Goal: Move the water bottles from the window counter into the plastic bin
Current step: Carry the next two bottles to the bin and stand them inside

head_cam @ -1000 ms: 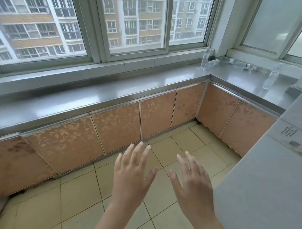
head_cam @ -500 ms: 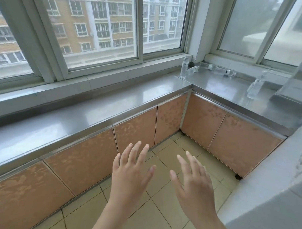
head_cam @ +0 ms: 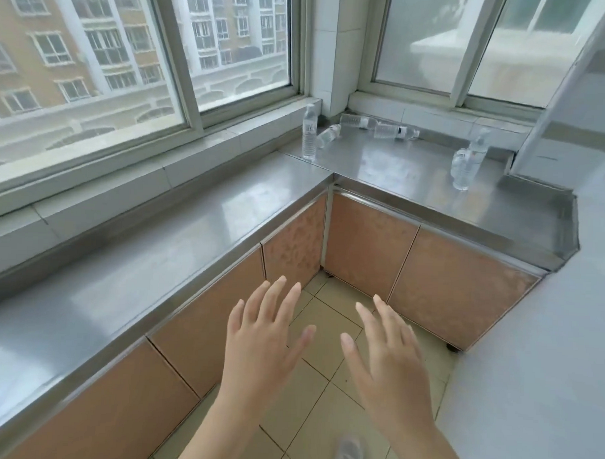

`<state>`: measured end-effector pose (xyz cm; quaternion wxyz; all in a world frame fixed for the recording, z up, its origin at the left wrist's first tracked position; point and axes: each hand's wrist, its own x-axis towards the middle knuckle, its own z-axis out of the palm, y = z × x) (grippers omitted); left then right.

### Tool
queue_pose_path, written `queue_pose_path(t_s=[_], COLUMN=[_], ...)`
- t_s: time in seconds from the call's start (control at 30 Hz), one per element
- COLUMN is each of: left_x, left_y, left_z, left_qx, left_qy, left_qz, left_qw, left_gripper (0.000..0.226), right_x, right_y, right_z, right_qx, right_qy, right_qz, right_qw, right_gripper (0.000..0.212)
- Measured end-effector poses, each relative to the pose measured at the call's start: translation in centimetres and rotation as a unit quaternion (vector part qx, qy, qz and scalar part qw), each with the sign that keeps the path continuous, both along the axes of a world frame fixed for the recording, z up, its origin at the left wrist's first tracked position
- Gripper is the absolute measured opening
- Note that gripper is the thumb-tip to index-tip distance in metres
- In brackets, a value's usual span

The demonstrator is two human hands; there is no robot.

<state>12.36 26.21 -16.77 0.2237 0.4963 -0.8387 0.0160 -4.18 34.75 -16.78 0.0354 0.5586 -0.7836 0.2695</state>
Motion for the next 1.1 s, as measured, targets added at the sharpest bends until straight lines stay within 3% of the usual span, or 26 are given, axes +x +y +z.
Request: queue_pose_path(t_s=[0.47,1.1], left_x=[-18.3,-45.1], left_y=[-19.7,-42.5], left_z=[0.6,-1.2], left_qx=[0.014,0.085], left_qy=[-0.021,-0.001], left_qz=[0.003,-0.167], left_qw=[1.000,0.982], left_gripper=[0.060,0.058], right_x=[-19.6,-41.6], right_y=[-19.8,-36.6], right_z=[-0.3,-0.5], right_qx=[0.033,0.073], right_qy=[0.006,0.006], right_qz=[-0.013,-0.168], right_qw=[0.999,0.983], right_gripper=[0.054,0.053])
